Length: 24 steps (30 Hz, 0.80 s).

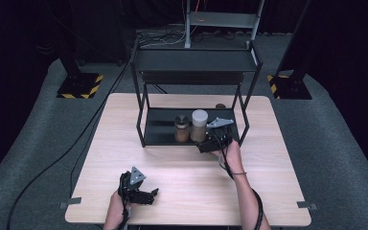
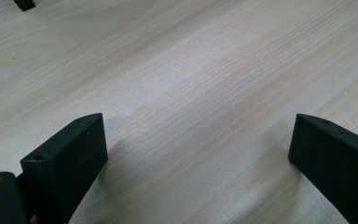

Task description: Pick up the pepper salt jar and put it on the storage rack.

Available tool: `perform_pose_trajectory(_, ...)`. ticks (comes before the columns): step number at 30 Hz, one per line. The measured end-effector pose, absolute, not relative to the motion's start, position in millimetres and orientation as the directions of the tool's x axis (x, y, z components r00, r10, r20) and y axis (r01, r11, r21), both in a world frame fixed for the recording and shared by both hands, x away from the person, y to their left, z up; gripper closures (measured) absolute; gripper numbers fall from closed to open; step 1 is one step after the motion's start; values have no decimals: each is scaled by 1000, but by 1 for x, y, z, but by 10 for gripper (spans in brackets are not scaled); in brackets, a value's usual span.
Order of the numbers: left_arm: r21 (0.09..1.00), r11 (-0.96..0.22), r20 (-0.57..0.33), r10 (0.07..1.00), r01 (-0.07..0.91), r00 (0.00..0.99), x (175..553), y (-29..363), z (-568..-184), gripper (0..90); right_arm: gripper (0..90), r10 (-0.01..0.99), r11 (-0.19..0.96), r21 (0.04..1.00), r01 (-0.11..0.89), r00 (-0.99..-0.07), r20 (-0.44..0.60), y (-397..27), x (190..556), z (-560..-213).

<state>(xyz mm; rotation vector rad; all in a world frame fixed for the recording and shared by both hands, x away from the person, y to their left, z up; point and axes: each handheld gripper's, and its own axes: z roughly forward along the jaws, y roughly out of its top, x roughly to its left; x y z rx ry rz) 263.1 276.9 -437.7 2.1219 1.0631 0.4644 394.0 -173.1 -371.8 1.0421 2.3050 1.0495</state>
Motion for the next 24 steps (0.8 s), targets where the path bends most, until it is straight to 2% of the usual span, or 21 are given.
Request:
perform_pose_trajectory(5,729,-414,8,802,545,598,262,276,-438,38,0,747,458,766,452,-662,-57,-188,363,-388)
perform_pose_trajectory(10,728,-411,2,802,549,597,263,277,-438,38,0,768,436,771,465,-639,-49,-210,330,-404)
perform_pose_trajectory(17,727,-409,-4,801,552,599,264,277,-438,39,4,816,379,790,482,-576,-39,-247,279,-424)
perform_pose_trajectory(24,727,-409,-4,800,551,600,264,277,-438,39,6,855,298,813,499,-519,5,-271,255,-441)
